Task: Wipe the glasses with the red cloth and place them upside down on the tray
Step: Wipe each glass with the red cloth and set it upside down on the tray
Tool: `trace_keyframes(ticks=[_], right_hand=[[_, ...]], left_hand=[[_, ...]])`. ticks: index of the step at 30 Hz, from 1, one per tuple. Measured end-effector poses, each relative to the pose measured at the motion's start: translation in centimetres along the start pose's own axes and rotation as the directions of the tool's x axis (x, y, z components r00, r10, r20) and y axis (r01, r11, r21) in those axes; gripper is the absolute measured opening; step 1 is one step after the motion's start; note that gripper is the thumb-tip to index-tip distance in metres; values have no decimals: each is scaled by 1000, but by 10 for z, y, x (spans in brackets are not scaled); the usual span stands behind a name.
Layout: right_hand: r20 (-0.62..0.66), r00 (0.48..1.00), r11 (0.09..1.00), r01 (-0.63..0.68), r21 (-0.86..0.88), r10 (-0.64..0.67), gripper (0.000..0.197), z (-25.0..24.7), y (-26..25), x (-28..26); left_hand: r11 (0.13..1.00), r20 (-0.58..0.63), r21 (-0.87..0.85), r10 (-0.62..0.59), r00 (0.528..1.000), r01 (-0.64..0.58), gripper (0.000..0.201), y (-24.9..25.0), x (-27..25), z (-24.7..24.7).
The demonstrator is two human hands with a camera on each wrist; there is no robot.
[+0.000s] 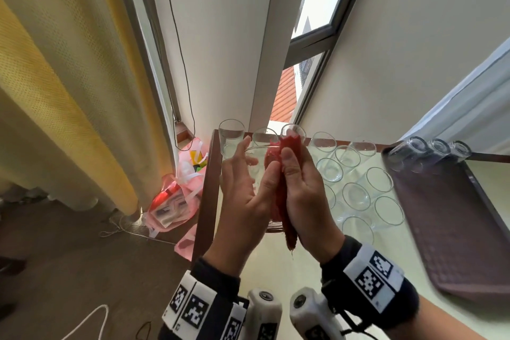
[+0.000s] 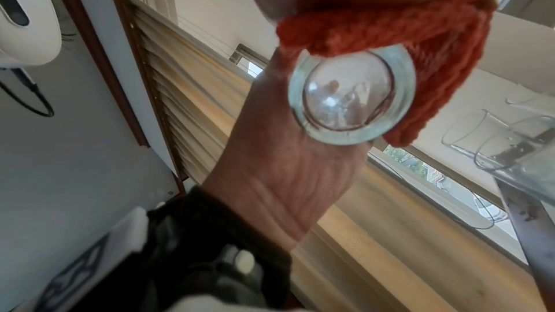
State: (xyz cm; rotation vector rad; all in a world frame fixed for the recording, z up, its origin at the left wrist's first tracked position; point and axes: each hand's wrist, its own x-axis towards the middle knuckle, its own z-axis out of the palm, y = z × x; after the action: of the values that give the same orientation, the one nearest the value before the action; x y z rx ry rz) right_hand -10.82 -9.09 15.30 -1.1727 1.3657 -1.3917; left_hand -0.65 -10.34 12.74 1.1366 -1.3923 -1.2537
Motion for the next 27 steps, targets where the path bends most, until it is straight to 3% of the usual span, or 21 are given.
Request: trace_keyframes(ticks=[3,8,10,15,19,21,23,27], right_hand=[[36,999,998,16,-53,-14,49,-2,12,-10],[96,995,988,19,-155,-4,82,-2,26,-27],[57,998,994,-11,-111,17,77,-3,22,-21],[-29,992,989,-117,94,120,30,-15,-4,3],[-47,990,988,-129,88,133,28,-20,-4,4],[-77,992,995,-94,32,97,29,-20,2,-1],[-72,996,997,-52,-52,48,32,-19,10,-7],[-28,1000,994,-2,-105,0,46,-15,10,-11]], left_hand=[[999,-31,38,33,999,-32,66,-2,3,1],[997,22,-77,-24,999,25,61,2,8,1],[995,56,-98,-22,998,28,52,8,7,4],[989,102,-150,7,995,9,39,12,4,18],[998,52,-60,27,998,-24,41,7,4,20],[994,20,-108,20,1000,-18,35,6,3,17],[990,7,-137,6,1000,-5,43,3,1,16],[983,51,-185,-6,999,15,45,4,-4,18]])
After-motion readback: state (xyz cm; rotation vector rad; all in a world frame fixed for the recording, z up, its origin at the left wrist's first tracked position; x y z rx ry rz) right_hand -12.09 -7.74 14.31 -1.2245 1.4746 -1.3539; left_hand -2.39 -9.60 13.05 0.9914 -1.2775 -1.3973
